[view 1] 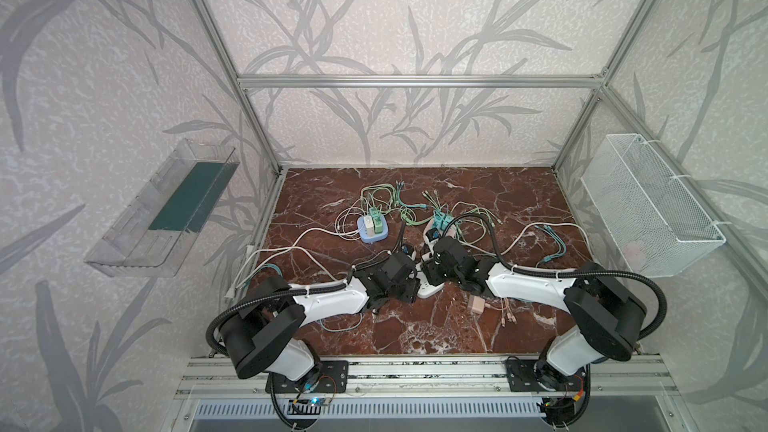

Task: Pull the plug off the socket
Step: 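Pull the white charger up off the strip with the right gripper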

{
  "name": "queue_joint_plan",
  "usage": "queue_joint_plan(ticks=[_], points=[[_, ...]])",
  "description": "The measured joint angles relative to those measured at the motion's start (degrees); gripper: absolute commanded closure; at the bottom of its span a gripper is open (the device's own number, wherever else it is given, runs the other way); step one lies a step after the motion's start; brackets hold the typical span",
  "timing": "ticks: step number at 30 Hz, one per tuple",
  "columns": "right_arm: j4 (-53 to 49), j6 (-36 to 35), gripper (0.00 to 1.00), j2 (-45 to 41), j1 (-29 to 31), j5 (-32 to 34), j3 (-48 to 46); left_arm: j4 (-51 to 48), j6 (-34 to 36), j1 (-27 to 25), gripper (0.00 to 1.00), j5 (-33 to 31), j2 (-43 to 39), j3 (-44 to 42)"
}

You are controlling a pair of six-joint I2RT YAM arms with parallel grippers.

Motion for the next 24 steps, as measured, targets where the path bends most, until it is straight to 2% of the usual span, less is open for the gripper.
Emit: queue_joint_plan(ticks=[10,24], points=[[0.0,0.0,0.62,-0.5,0.1,-0.1,0.0,-1.0,-1.0,0.0,0.4,-1.1,1.5,1.8],[-0.1,-1.1,0.62,-0.8,0.1,0.1,0.0,-0.8,-2.3,0.0,0.41,-1.0,3.1,3.0]])
